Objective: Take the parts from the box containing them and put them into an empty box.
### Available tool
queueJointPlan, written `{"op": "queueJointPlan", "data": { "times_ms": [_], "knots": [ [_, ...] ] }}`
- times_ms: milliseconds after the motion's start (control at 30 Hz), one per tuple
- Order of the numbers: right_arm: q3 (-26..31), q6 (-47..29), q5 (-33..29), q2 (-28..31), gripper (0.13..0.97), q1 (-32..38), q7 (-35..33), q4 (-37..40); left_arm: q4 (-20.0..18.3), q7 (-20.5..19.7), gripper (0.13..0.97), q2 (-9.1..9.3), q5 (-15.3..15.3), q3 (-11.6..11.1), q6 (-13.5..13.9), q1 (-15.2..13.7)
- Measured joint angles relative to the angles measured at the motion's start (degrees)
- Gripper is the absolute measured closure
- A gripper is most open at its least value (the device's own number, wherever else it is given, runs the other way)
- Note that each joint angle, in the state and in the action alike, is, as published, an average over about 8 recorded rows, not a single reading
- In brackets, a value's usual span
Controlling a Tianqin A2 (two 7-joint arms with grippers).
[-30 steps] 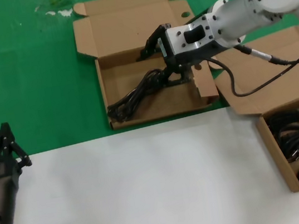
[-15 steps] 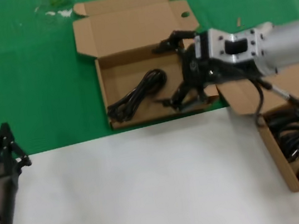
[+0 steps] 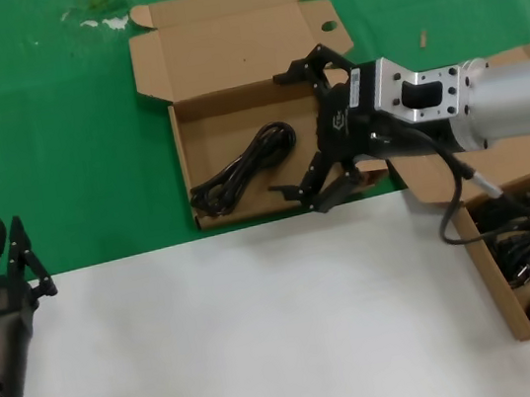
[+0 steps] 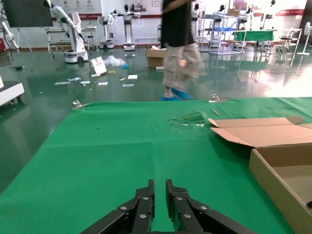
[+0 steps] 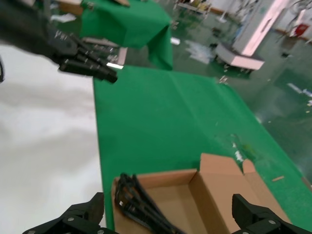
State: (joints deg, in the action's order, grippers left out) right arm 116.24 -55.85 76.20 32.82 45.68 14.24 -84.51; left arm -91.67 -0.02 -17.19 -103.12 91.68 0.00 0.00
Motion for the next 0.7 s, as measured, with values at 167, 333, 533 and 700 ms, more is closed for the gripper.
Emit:
{"op": "queueJointPlan", "data": {
  "times_ms": [167, 333, 533, 700],
  "knots": [
    [-1.55, 3.52, 1.7, -0.98, 0.191, -2.86, -0.91, -0.45, 0.0, 0.0, 0.868, 0.0, 0.0, 0.0, 0.0, 0.0],
    [-3.24, 7.36, 3.55, -2.05, 0.147, -6.0, -1.9, -0.95, 0.0, 0.0, 0.85, 0.0, 0.0, 0.0, 0.0, 0.0],
    [-5.33, 12.08, 5.82, -3.38, 0.137, -9.91, -3.09, -1.56, 0.0, 0.0, 0.743, 0.0, -0.01, 0.0, 0.0, 0.0],
    [-7.07, 16.06, 7.75, -4.49, 0.131, -13.13, -4.11, -2.06, 0.0, 0.0, 0.648, 0.0, -0.01, 0.0, 0.0, 0.0]
  ]
}}
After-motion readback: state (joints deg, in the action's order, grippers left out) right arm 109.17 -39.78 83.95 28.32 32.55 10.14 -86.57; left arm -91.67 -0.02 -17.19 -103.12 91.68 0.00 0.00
